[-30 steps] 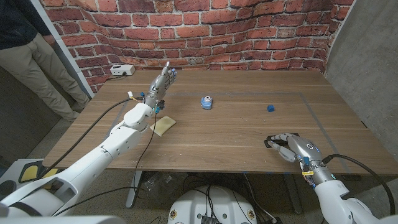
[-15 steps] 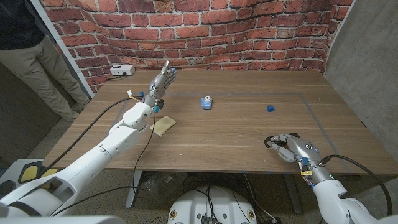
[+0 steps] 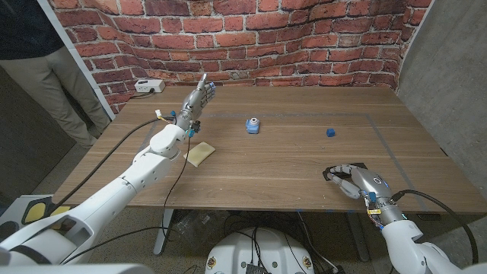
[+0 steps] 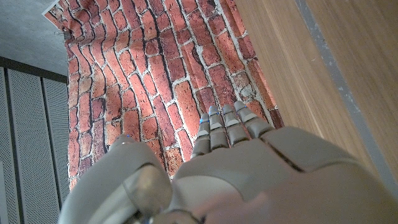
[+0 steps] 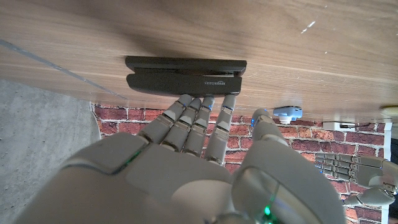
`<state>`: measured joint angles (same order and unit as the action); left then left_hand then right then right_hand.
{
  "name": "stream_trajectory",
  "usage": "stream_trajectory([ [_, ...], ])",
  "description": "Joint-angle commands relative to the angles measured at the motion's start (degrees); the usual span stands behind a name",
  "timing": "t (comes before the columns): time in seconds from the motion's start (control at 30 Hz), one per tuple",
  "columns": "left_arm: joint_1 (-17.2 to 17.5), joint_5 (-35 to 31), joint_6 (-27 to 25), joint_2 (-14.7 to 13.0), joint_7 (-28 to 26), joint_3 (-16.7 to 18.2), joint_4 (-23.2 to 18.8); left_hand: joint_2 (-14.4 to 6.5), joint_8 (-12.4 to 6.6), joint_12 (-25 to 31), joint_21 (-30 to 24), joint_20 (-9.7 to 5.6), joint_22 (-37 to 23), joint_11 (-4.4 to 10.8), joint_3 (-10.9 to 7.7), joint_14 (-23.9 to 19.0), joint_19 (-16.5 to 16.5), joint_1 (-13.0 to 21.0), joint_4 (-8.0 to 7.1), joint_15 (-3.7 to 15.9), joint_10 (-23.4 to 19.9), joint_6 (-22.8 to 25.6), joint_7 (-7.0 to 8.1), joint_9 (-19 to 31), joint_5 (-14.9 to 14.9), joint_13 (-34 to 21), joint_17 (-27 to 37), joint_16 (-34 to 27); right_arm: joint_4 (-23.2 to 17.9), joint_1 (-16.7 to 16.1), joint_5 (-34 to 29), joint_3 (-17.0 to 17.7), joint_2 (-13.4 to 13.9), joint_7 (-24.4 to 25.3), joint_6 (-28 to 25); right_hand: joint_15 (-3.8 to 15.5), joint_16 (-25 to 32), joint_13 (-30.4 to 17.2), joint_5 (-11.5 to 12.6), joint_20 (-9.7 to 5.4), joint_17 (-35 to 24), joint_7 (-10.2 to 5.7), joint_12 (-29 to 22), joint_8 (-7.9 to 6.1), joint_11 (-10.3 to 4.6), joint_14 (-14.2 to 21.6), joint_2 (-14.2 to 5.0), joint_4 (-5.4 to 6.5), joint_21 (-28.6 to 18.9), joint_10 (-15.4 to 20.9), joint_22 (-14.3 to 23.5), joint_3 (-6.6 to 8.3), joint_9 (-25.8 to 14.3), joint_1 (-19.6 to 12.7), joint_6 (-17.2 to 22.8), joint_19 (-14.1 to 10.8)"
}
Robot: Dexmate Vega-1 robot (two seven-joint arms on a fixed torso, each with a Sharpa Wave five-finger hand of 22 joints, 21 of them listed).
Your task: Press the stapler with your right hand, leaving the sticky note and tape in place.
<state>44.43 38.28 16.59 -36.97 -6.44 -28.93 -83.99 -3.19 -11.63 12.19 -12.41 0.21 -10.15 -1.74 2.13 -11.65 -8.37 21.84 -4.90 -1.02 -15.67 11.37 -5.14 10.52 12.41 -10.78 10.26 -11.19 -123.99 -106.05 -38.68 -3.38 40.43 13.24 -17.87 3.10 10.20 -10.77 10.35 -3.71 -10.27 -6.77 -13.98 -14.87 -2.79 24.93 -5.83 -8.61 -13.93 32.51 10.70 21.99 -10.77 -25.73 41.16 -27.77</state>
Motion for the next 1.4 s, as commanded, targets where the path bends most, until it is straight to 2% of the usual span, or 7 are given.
stream_trajectory([
  [0.03,-0.51,0.28,0.39,0.48,0.39,-0.20,1.06,-0.20,0.12,-0.27,0.29,0.21,-0.17,0.19,0.33,-0.42,-0.24,0.33,-0.20,-0.12,-0.35,0.43,0.30,0.15,0.02,-0.23,0.32,0.22,-0.28,-0.54,1.06,0.03,0.96,0.39,-1.34,0.59,0.56,-0.14,-0.11,-0.18,-0.27,0.04,-0.27,-0.42,0.12,0.63,-0.09,-0.05,-0.45,0.89,0.21,0.56,-0.17,-0.61,0.37,-1.27],
  [0.37,-0.78,0.53,0.70,0.75,0.65,-0.37,1.74,-0.26,0.13,-0.30,0.31,0.26,-0.18,0.08,0.42,-0.40,-0.32,0.36,-0.21,-0.08,-0.42,0.51,0.33,0.15,0.00,-0.23,0.33,0.24,-1.39,-0.62,-0.29,1.09,1.58,2.58,-0.39,0.52,0.51,-0.14,-0.14,-0.12,-0.28,-0.29,-0.17,-0.06,0.09,0.65,-0.05,-0.02,-0.42,0.82,0.22,0.65,-0.16,-0.58,-0.05,-1.26],
  [1.4,-1.75,1.02,1.30,0.75,1.74,-0.71,3.02,-0.36,0.19,-0.40,0.51,0.31,-0.18,0.07,0.72,-0.47,-0.11,0.45,-0.25,-0.04,-0.44,0.57,0.37,0.16,-0.04,-0.24,0.33,0.26,-3.06,-0.51,-3.75,3.78,-0.80,6.20,3.02,0.51,0.41,-0.15,-0.17,-0.14,-0.30,-0.36,0.03,0.53,-0.01,0.63,0.21,0.04,-0.33,0.79,0.22,0.79,-0.17,-0.41,-0.41,-1.25],
])
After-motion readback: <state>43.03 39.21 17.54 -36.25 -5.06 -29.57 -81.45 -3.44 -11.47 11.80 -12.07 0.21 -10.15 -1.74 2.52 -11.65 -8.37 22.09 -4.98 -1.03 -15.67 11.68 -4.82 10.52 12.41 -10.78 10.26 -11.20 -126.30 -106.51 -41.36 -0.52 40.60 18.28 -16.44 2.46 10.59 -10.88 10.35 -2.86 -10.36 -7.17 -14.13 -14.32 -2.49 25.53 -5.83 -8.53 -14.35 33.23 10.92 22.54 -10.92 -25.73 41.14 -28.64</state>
